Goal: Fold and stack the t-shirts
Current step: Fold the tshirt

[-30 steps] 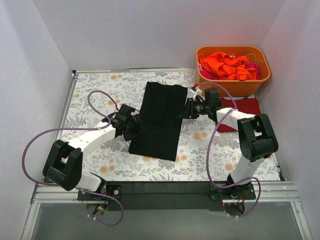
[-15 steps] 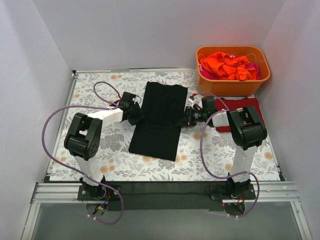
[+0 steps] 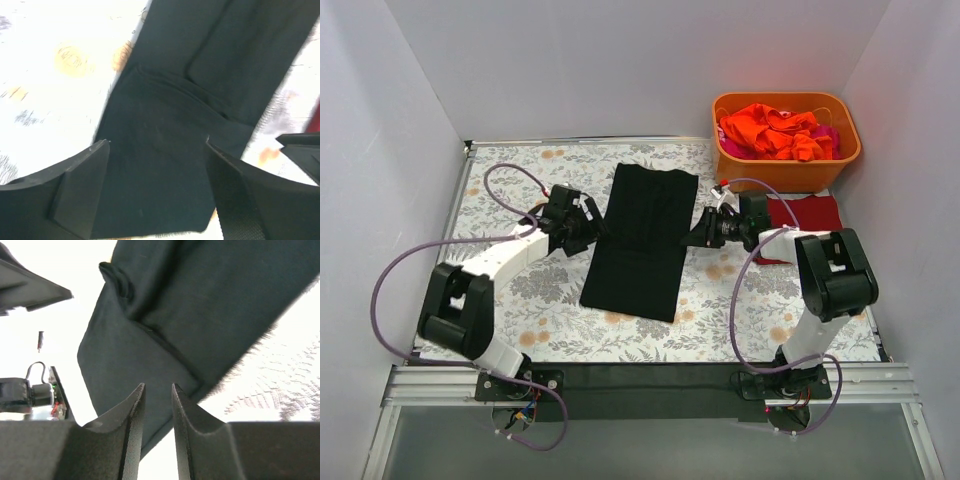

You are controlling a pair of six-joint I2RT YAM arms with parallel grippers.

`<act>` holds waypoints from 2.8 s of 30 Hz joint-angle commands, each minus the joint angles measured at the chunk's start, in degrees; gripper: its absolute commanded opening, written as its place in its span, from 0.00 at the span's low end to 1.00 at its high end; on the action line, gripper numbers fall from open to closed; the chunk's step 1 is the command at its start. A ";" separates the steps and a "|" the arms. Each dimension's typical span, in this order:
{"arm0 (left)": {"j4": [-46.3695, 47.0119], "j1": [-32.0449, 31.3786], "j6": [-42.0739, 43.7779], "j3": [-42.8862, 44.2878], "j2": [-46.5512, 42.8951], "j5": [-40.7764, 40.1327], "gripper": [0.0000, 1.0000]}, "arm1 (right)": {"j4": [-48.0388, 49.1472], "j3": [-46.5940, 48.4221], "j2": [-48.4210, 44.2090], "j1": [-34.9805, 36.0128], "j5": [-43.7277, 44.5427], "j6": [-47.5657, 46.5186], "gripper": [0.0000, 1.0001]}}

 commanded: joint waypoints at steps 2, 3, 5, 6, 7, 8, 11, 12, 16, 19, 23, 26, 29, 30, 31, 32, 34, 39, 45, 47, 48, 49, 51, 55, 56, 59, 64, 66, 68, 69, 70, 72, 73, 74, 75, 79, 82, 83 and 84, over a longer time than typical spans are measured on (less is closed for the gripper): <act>-13.15 -0.52 -0.59 -0.65 -11.94 -5.63 0.75 | -14.80 1.66 -8.93 4.64 7.21 -11.54 0.33; -16.30 -0.61 -0.86 -3.01 -13.80 -6.60 0.77 | -17.47 2.45 -10.07 5.70 8.62 -13.21 0.34; -19.04 -0.78 -2.00 -6.09 -18.44 -6.61 0.79 | -24.83 2.81 -13.15 8.85 13.62 -17.43 0.38; -19.40 -1.22 -2.88 -8.80 -19.69 -5.65 0.79 | -26.19 2.46 -14.12 9.92 14.77 -18.32 0.41; -19.67 -1.57 -3.41 -10.40 -20.75 -5.12 0.79 | -27.86 2.37 -15.61 10.80 16.87 -18.85 0.46; -19.85 -1.92 -3.93 -11.72 -21.72 -4.94 0.79 | -31.00 2.28 -16.23 12.55 17.94 -19.73 0.49; -19.24 -3.77 -5.96 -15.33 -23.40 -4.76 0.78 | -35.24 1.76 -18.16 15.45 21.37 -20.70 0.52; -19.06 -4.73 -6.40 -15.77 -23.05 -5.03 0.76 | -36.91 1.32 -18.87 16.16 22.59 -20.79 0.53; -18.44 -6.58 -6.66 -15.08 -20.24 -7.39 0.69 | -39.81 -0.79 -22.99 18.89 28.75 -20.44 0.53; -17.74 -7.64 -6.58 -13.93 -17.87 -8.45 0.60 | -40.44 -2.29 -25.28 19.59 29.89 -19.65 0.53; -17.04 -8.69 -6.05 -13.23 -14.62 -10.29 0.54 | -40.97 -3.34 -27.31 21.35 31.22 -18.59 0.53; -16.34 -9.57 -6.05 -12.96 -12.59 -10.91 0.53 | -41.75 -3.34 -27.75 22.31 31.39 -17.98 0.53; -15.81 -10.10 -5.96 -12.53 -11.10 -11.70 0.53 | -42.20 -3.08 -28.10 23.90 32.62 -17.37 0.53; -15.80 -10.19 -5.61 -12.26 -10.66 -12.23 0.53 | -42.46 -2.82 -28.01 24.25 33.32 -17.19 0.53; -15.98 -10.36 -5.43 -12.09 -10.04 -12.41 0.52 | -42.46 -2.82 -28.01 25.04 33.59 -17.01 0.53; -16.42 -10.80 -5.43 -11.82 -9.17 -12.67 0.51 | -42.90 -2.56 -27.93 25.39 33.85 -16.23 0.53; -16.68 -11.15 -5.52 -11.73 -8.72 -13.03 0.49 | -43.34 -2.29 -27.66 26.53 34.91 -15.34 0.53; -16.68 -13.00 -6.05 -12.00 -7.84 -12.68 0.39 | -45.97 -1.85 -27.75 28.29 39.30 -9.74 0.53; -16.86 -13.44 -4.91 -11.47 -5.29 -11.45 0.24 | -49.48 1.22 -26.53 29.79 40.89 -3.92 0.53; -16.77 -13.62 -4.91 -11.47 -5.29 -10.75 0.17 | -51.07 2.45 -25.21 30.23 40.45 -1.90 0.53; -16.77 -13.62 -4.91 -11.47 -5.38 -10.39 0.12 | -50.99 2.63 -24.16 30.32 38.53 -1.11 0.53; -16.77 -13.62 -4.82 -11.56 -5.55 -10.13 0.09 | -50.99 2.98 -23.54 30.75 38.34 0.38 0.53; -16.77 -13.62 -5.08 -11.73 -6.34 -9.25 0.05 | -51.25 3.69 -21.78 31.63 39.04 1.88 0.53; -16.68 -13.71 -5.70 -12.26 -8.45 -7.49 0.00 | -51.25 4.13 -19.05 33.04 39.39 5.48 0.55; -16.51 -13.79 -5.78 -12.35 -8.71 -7.23 0.00 | -51.25 4.04 -17.74 33.13 39.31 6.36 0.55; -16.25 -13.79 -6.05 -13.05 -10.21 -5.91 0.00 | -51.16 4.12 -16.07 34.27 38.69 7.86 0.55; -15.98 -13.79 -6.31 -13.93 -12.05 -4.94 0.00 | -51.16 4.39 -14.31 35.77 40.18 9.27 0.54; -15.89 -13.79 -6.49 -14.19 -12.23 -4.94 0.00 | -50.73 4.22 -13.51 35.77 40.10 9.36 0.52; -15.72 -13.79 -6.75 -14.54 -12.41 -4.76 0.00 | -50.20 4.21 -12.90 35.85 40.01 9.45 0.52; -15.72 -13.71 -6.75 -14.54 -12.41 -4.68 0.00 | -50.28 4.04 -12.81 35.85 40.18 9.36 0.51; -15.72 -13.71 -6.66 -14.54 -12.41 -4.68 0.00 | -50.11 3.95 -12.81 35.85 40.27 9.44 0.51; -15.72 -13.79 -6.84 -14.54 -12.50 -4.68 0.00 | -49.76 3.86 -13.16 35.77 40.80 9.71 0.49; -15.80 -13.79 -6.84 -14.63 -12.58 -4.68 0.00 | -49.50 3.69 -13.59 35.94 40.89 9.71 0.49; -15.89 -13.79 -6.84 -14.55 -12.67 -4.68 0.00 | -49.23 3.77 -14.90 36.03 41.15 10.14 0.49; -15.89 -13.79 -6.93 -14.63 -12.67 -4.59 0.00 | -49.40 3.69 -15.70 36.20 42.20 10.41 0.49; -15.98 -13.79 -7.10 -14.63 -12.67 -4.33 0.00 | -49.32 2.63 -18.17 36.21 43.96 11.82 0.49; -15.98 -13.79 -7.02 -14.37 -12.50 -4.06 0.00 | -49.23 2.81 -17.03 36.21 43.96 12.00 0.49; -16.15 -13.79 -7.02 -14.37 -12.50 -3.97 0.00 | -49.23 2.98 -16.16 36.29 43.88 11.91 0.49; -16.16 -13.79 -7.02 -14.54 -12.58 -4.06 0.00 | -49.32 3.07 -15.71 36.38 43.70 11.82 0.49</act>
